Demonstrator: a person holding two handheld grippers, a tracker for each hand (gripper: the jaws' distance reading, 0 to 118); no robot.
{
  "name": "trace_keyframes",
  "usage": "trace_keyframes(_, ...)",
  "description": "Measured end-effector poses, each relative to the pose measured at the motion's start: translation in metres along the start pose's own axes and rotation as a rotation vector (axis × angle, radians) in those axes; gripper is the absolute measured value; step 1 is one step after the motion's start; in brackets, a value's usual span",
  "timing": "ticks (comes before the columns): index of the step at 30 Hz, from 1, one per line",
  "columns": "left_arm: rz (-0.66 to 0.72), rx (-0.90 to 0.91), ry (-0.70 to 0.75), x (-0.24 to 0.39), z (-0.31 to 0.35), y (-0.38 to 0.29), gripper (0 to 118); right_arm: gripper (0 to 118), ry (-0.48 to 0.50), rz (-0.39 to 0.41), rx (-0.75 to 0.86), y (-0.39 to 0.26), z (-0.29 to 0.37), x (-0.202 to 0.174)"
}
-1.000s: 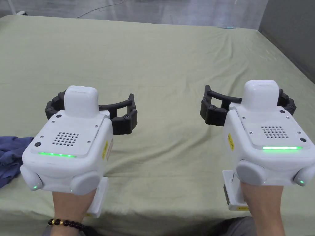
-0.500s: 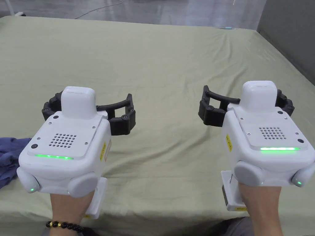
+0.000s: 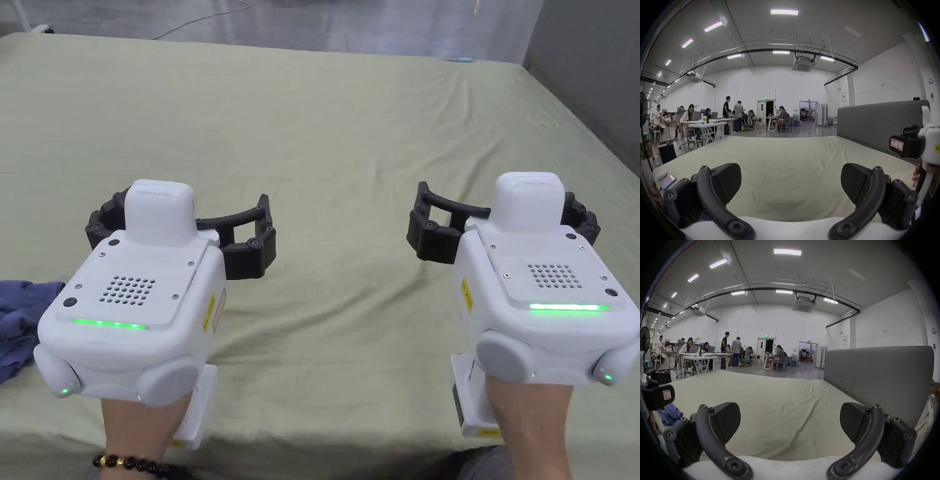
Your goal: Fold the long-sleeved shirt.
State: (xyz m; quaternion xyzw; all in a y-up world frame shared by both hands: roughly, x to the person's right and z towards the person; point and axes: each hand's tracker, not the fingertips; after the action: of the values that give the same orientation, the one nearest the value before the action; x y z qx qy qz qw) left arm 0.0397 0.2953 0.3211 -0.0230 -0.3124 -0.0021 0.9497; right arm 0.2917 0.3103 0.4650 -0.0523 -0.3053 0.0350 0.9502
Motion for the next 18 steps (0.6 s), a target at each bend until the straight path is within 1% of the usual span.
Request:
trace_keyframes(3, -0.002, -0.003, 0.003, -0.001, 0.0, 0.0, 118, 118, -0.003, 0.003, -0.02, -0.002, -0.001, -0.001)
trace_keyframes(5, 0.004, 0.002, 0.01, -0.002, 0.001, -0.001, 118, 118, 0.017, -0.002, -0.08, -0.002, -0.005, -0.002)
trace_keyframes(6, 0.008, 0.001, 0.009, -0.004, 0.001, -0.001, 118, 118, 0.01, -0.028, -0.096, -0.001, -0.007, -0.003)
trace_keyframes(8, 0.011, -0.003, 0.009, -0.005, 0.001, 0.0, 118, 118, -0.015, -0.079, -0.199, 0.006, -0.01, -0.004)
trace_keyframes(10, 0.015, 0.001, 0.017, -0.006, 0.001, 0.0, 118, 118, -0.029, -0.108, -0.221, 0.01, -0.01, -0.005)
trace_keyframes(12, 0.021, 0.008, 0.025, -0.007, 0.001, 0.001, 118, 118, -0.001, -0.124, -0.178, 0.01, -0.009, -0.003)
trace_keyframes(14, 0.026, 0.011, 0.031, -0.008, 0.002, 0.001, 118, 118, -0.014, -0.11, -0.136, 0.009, -0.009, -0.002)
trace_keyframes(16, 0.029, 0.008, 0.03, -0.009, 0.002, 0.0, 118, 118, -0.048, -0.044, -0.158, 0.01, -0.009, -0.003)
trace_keyframes(18, 0.024, 0.003, 0.026, -0.009, 0.002, 0.0, 118, 118, -0.037, -0.009, -0.167, 0.009, -0.009, -0.004)
